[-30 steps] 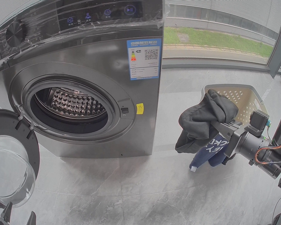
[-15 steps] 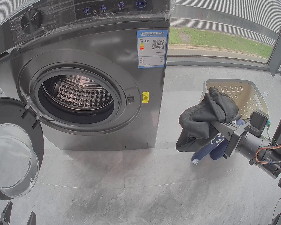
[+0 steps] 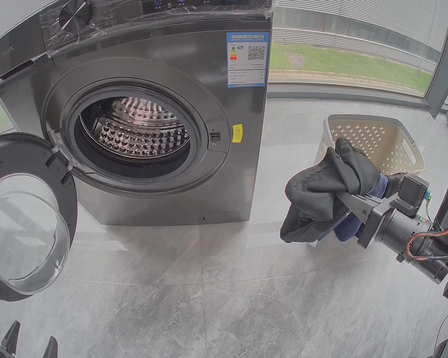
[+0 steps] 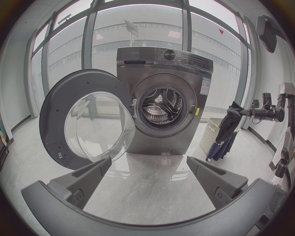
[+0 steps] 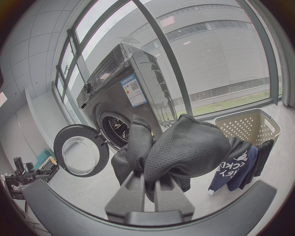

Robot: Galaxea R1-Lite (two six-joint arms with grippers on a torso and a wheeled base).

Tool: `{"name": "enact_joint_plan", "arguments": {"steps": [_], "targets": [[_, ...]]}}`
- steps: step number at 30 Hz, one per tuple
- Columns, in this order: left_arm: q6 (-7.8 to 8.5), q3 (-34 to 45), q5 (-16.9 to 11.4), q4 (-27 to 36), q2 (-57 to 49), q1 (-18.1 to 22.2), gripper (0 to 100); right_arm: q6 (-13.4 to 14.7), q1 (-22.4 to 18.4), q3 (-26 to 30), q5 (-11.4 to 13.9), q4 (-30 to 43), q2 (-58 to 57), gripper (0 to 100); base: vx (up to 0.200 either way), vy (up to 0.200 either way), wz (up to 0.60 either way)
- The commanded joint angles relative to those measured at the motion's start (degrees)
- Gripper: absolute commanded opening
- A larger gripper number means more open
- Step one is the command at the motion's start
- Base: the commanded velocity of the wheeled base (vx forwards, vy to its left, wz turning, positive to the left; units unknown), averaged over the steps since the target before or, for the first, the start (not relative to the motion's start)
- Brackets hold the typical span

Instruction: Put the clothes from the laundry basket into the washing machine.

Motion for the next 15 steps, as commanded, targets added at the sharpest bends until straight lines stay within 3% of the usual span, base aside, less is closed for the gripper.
{"name": "enact_joint_plan", "arguments": {"steps": [1, 13, 15], "targets": [[-0.01, 0.92, 0.06, 0.00, -1.01, 0.00, 100, 0.02, -0.06, -0.04, -0.02, -0.02, -0.01, 0, 0.000, 0.200, 0.00], [-0.01, 0.92, 0.06, 0.00, -1.01, 0.00, 100, 0.11, -0.06, 0.13, -0.02, -0.02, -0.01, 0, 0.000, 0.200, 0.00], [-0.01, 0.92, 0.06, 0.00, -1.01, 0.00, 100, 0.11, -0.06, 0.05, -0.02, -0.02, -0.01, 0, 0.000, 0.000, 0.00]]}}
